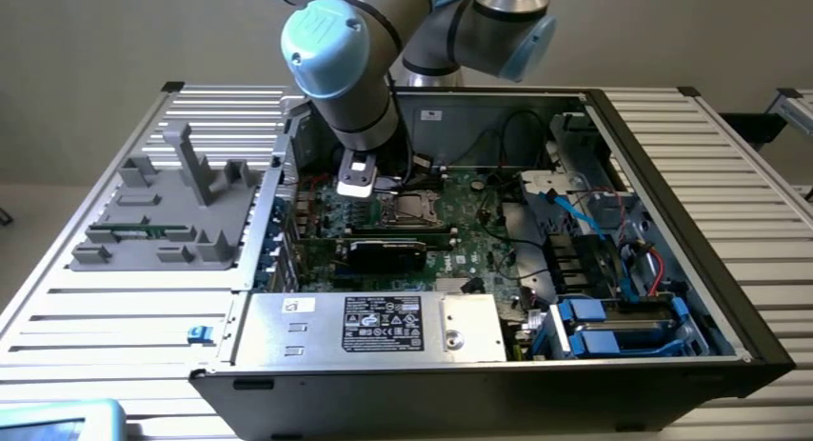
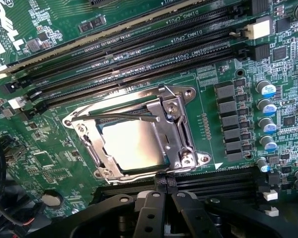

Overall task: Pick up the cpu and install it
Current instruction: 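Install the first cpu locking lever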

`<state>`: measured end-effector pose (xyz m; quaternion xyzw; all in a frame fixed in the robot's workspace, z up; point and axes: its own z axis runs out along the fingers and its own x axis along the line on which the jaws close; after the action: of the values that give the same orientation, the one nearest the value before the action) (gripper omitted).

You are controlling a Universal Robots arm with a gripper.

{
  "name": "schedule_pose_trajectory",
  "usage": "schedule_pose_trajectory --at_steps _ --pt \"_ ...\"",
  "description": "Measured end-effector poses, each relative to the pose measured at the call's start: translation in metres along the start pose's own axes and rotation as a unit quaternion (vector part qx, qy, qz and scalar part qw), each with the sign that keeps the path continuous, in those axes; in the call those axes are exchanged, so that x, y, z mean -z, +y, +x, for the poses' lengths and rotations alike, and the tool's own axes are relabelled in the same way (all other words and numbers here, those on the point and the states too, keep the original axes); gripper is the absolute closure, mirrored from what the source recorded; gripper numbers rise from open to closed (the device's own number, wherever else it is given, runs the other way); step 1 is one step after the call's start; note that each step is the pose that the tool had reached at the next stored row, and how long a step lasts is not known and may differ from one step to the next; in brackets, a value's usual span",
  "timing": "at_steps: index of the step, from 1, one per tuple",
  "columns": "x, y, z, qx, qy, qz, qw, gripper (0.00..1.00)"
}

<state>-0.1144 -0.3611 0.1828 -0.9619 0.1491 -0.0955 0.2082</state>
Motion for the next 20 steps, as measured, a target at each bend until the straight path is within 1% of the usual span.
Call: schedule_pose_trajectory --at_steps 7,20 --pt "-0.0006 -0.0006 0.002 0.0 0.0 0.0 1.0 0.89" --pt "-0.0026 -0.0034 0.012 0.0 0.0 0.0 1.0 0.89"
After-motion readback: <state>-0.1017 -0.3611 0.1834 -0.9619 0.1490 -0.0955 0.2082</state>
